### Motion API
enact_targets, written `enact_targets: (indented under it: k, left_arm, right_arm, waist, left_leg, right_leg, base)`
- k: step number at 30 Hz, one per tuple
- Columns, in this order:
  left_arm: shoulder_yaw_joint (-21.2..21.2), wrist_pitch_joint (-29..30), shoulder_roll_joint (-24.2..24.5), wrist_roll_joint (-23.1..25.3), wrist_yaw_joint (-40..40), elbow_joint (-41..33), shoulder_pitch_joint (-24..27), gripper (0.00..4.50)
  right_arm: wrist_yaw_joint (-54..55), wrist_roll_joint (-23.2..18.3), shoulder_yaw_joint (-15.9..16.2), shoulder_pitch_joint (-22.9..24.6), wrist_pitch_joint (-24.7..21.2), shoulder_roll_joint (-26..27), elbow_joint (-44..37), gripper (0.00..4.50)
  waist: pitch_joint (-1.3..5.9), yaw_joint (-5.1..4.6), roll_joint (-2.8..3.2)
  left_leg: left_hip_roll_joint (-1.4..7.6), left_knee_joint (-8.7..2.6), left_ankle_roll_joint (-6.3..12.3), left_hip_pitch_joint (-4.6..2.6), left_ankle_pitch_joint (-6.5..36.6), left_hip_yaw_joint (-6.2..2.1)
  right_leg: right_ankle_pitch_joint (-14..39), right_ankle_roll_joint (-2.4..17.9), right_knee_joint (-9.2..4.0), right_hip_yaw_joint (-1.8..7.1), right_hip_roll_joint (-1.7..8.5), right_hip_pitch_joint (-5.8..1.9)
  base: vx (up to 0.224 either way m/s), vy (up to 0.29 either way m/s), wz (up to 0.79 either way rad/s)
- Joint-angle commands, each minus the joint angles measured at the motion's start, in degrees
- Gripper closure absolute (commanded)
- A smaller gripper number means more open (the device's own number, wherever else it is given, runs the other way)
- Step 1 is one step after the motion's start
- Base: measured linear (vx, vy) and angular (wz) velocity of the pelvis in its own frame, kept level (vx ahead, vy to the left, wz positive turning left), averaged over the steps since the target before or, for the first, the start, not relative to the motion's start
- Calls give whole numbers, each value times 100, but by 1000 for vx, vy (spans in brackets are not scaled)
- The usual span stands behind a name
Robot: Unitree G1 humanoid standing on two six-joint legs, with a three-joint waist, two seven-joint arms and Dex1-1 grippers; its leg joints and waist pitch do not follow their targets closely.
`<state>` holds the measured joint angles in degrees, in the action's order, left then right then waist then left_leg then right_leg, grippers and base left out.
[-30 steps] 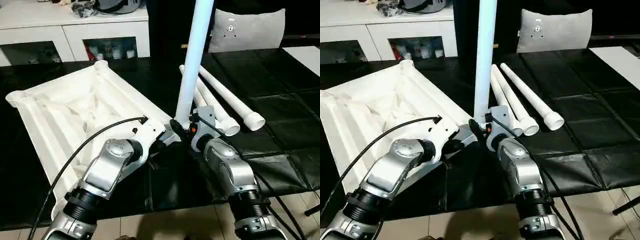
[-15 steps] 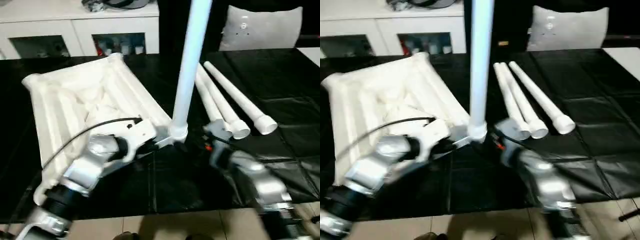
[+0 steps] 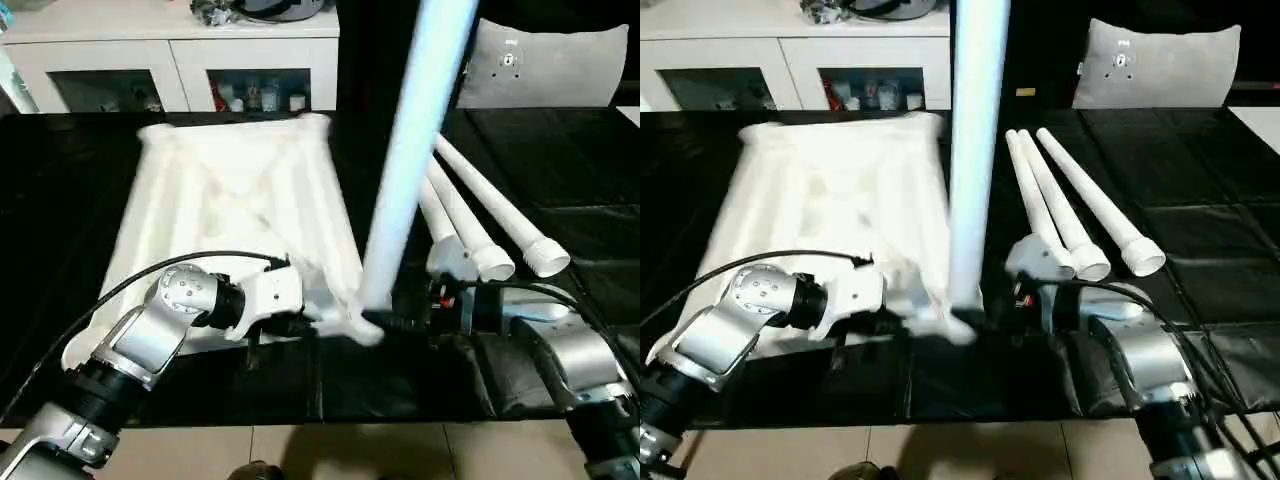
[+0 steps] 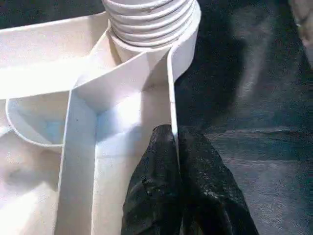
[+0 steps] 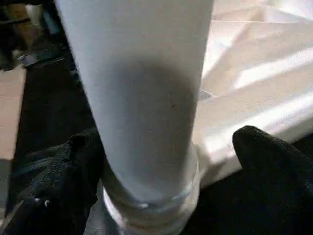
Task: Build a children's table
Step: Rotate leg to tighten
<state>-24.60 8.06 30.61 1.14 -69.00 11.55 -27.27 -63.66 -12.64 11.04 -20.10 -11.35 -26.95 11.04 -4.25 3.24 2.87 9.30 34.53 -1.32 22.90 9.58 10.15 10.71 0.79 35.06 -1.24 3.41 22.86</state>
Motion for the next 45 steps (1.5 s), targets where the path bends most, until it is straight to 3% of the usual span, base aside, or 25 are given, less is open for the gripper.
enact_targets:
  k: [1, 2, 5, 9, 10, 12, 21, 31, 32, 33, 35, 37, 39, 43, 45]
  left_arm:
    - [-160, -191, 5, -9, -281, -132, -69, 450]
    - [-156, -231, 16, -6, -310, -120, -62, 450]
    - [-160, -278, 33, 8, -333, -98, -66, 450]
    - [-150, -365, 55, 8, -386, -20, -87, 450]
    - [-145, -385, 64, 4, -398, -6, -89, 450]
    - [-147, -413, 67, 0, -389, 32, -107, 450]
    - [-125, -430, 83, -13, -396, 39, -88, 450]
    - [-37, -355, 67, -34, -331, 70, -73, 450]
    - [17, -189, 38, -51, -228, 16, -48, 450]
    - [100, -10, -2, -72, -69, -68, -11, 450]
    - [250, 374, -102, -125, 217, -216, 44, 450]
    - [488, 1202, -347, -110, 871, -627, 212, 450]
    - [538, 1418, -425, -77, 1064, -748, 268, 450]
    - [860, 2542, -1107, 97, 2109, -1131, 284, 450]
    - [978, 2928, -1558, 255, 2671, -1216, 176, 450]
  right_arm:
    - [1, 209, 62, -68, 110, -40, 160, 19]
    - [-50, 219, 90, -120, 147, -34, 241, 19]
    - [-150, 137, 93, -179, 81, -13, 299, 19]
    - [-364, 30, 173, -232, 3, -20, 324, 69]
    - [-427, 10, 209, -237, -16, -24, 325, 69]
    - [-537, 3, 276, -243, -18, -31, 362, 82]
    - [-639, 1, 346, -254, -105, -13, 428, 162]
    - [-649, -195, 329, -199, -445, 79, 329, 178]
    - [-607, -278, 313, -154, -568, 144, 240, 178]
    - [-481, -366, 291, -90, -747, 257, 112, 178]
    - [-259, -416, 298, -13, -960, 434, -42, 178]
    - [630, -258, 315, 48, -1213, 1048, -45, 178]
    - [928, -173, 324, 42, -1247, 1253, 15, 178]
    - [2267, -224, 17, -169, -1509, 2329, 428, 178]
    - [2844, -119, -73, -316, -1549, 2779, 728, 179]
  waist:
    - [475, -32, -16]
    - [474, -34, -38]
    - [485, -31, -21]
    - [495, -14, -20]
    - [497, -20, -60]
    - [496, -11, -37]
    - [497, 14, -29]
    - [504, 19, -18]
    - [502, 17, -17]
    - [499, 30, 32]
    - [484, 12, 5]
    - [472, -26, 6]
    - [437, -113, -7]
    - [382, -300, -25]
    - [380, -382, -28]
  left_leg:
    - [347, -400, 188, -181, 1388, -126]
    - [347, -396, 214, -175, 1334, -117]
    - [344, -381, 264, -173, 1229, -115]
    - [348, -363, 331, -168, 1112, -108]
    - [349, -364, 345, -164, 1085, -102]
    - [348, -358, 360, -163, 1052, -102]
    - [370, -357, 281, -175, 1118, -101]
    - [374, -352, 244, -172, 1115, -101]
    - [374, -352, 239, -174, 1101, -95]
    - [374, -351, 230, -178, 1110, -105]
    - [379, -372, 203, -178, 1175, -109]
    - [367, -380, 106, -177, 1312, -111]
    - [343, -421, -53, -155, 1629, -143]
    - [301, -425, -283, -210, 2249, -198]
    - [296, -423, -282, -197, 2250, -204]
  right_leg:
    - [917, 1415, -382, 182, 422, -246]
    - [912, 1414, -393, 185, 421, -250]
    - [842, 1438, -379, 179, 414, -254]
    - [735, 1469, -368, 170, 414, -260]
    - [702, 1472, -364, 167, 409, -266]
    - [716, 1484, -360, 161, 413, -261]
    - [834, 1470, -357, 139, 421, -254]
    - [819, 1474, -349, 116, 423, -267]
    - [791, 1480, -343, 119, 421, -265]
    - [802, 1487, -340, 117, 427, -255]
    - [843, 1492, -352, 114, 420, -255]
    - [1152, 1454, -367, 123, 432, -229]
    - [1756, 1278, -399, 102, 428, -238]
    - [2882, 917, -530, 82, 445, -160]
    - [2957, 852, -548, 79, 442, -149]
  base:
    - [0, 0, 0]
    - [0, 0, 0]
    - [0, 0, 0]
    - [0, 0, 0]
    - [0, 0, 0]
    - [0, 0, 0]
    - [0, 0, 0]
    - [0, 0, 0]
    - [0, 0, 0]
    - [0, 0, 0]
    - [0, 0, 0]
    - [0, 0, 0]
    - [0, 0, 0]
    - [0, 0, 0]
    - [0, 0, 0]
